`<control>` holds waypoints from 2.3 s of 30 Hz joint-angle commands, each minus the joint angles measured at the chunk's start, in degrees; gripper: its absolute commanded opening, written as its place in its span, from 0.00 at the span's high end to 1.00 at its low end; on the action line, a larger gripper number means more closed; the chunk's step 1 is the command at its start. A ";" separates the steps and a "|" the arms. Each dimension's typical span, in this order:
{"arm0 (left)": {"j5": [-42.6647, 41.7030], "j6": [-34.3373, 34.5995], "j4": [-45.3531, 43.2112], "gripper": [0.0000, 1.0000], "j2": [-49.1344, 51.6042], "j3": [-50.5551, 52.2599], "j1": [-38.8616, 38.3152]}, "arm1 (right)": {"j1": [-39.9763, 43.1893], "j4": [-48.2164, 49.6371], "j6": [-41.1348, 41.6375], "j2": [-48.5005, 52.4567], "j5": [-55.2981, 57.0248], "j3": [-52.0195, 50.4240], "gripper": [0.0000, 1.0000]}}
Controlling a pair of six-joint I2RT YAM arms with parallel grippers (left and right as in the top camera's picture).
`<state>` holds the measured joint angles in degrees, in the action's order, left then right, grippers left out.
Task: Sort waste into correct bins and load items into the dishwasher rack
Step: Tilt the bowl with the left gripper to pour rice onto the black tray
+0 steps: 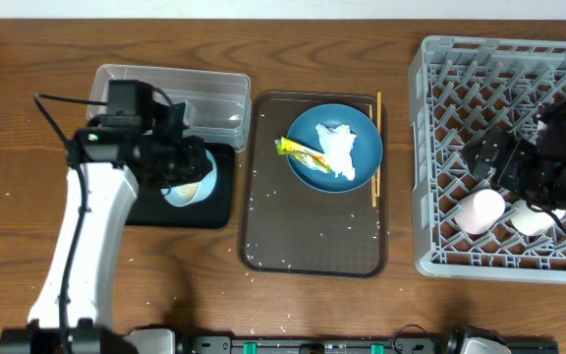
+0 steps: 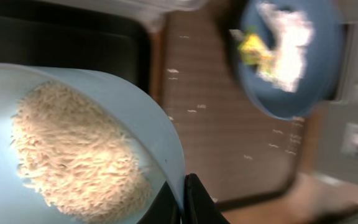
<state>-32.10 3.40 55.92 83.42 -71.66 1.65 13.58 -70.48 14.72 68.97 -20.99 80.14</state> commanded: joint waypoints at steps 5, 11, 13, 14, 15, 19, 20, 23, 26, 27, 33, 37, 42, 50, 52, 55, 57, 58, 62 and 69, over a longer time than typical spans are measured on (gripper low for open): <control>-33.68 -18.10 2.47 0.94 8.61 0.48 10.88 | -1.14 -0.63 0.42 0.02 0.04 0.44 0.06; -49.88 -23.98 2.99 0.94 15.89 2.73 18.88 | -1.14 -0.68 0.44 0.02 0.02 0.42 0.06; -54.90 -23.91 3.02 0.94 18.67 4.35 21.53 | -1.14 -0.70 0.44 0.02 0.02 0.44 0.06; -56.59 -23.63 3.26 0.94 19.87 5.09 22.58 | -1.14 -0.70 0.44 0.02 0.02 0.42 0.06; -58.05 -23.04 3.65 0.94 21.31 6.05 23.76 | -1.14 -0.68 0.44 0.02 0.02 0.44 0.06; -58.05 -22.21 3.87 0.94 25.09 9.53 27.45 | -1.14 -0.68 0.44 0.02 0.02 0.42 0.06; -58.05 -22.25 3.80 0.94 25.59 10.25 28.15 | -1.14 -0.68 0.44 0.02 0.02 0.42 0.06; -58.05 -24.65 3.82 0.94 25.88 11.50 29.86 | -1.14 -0.59 0.44 0.02 0.02 0.42 0.06; -58.05 -24.83 3.80 0.94 25.79 11.45 30.21 | -1.14 -0.59 0.44 0.02 0.02 0.44 0.06; -58.05 -25.14 3.82 0.94 25.77 11.45 30.21 | -1.14 -0.59 0.44 0.02 0.02 0.44 0.06; -58.05 -28.92 3.80 0.94 25.44 11.43 29.14 | -1.14 -0.46 0.46 0.02 0.00 0.44 0.06; -58.03 -30.32 2.75 0.93 25.42 11.43 29.14 | -1.14 -0.50 0.44 0.02 0.02 0.42 0.05; -58.05 -32.61 5.55 0.94 24.79 11.43 28.28 | -1.14 -0.42 0.44 0.02 0.02 0.44 0.05; -56.70 -49.11 22.23 0.94 17.22 8.20 24.46 | -1.14 0.28 0.46 0.02 0.00 0.42 0.05; -52.63 -51.41 21.77 0.94 14.10 6.95 23.34 | -1.14 0.44 0.46 0.04 0.00 0.42 0.05; -46.27 -47.76 17.44 0.94 9.70 6.27 22.36 | -1.14 0.61 0.46 0.02 -0.02 0.42 0.05; -42.18 -34.93 11.91 0.94 8.61 6.27 22.38 | -1.14 0.59 0.46 0.02 0.00 0.44 0.05; -43.25 -30.47 11.43 0.94 8.31 6.27 22.36 | -1.14 0.59 0.46 0.02 0.00 0.44 0.05; -42.73 -27.56 11.43 0.94 3.37 5.92 18.84 | -1.14 0.35 0.46 0.02 0.00 0.42 0.05; -10.49 -0.85 -0.28 0.94 -7.02 4.92 -0.24 | -1.14 1.01 0.46 0.02 0.00 0.44 0.05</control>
<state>-58.06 -11.16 56.95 80.12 -64.97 8.99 13.58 -69.56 14.72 68.97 -20.97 80.14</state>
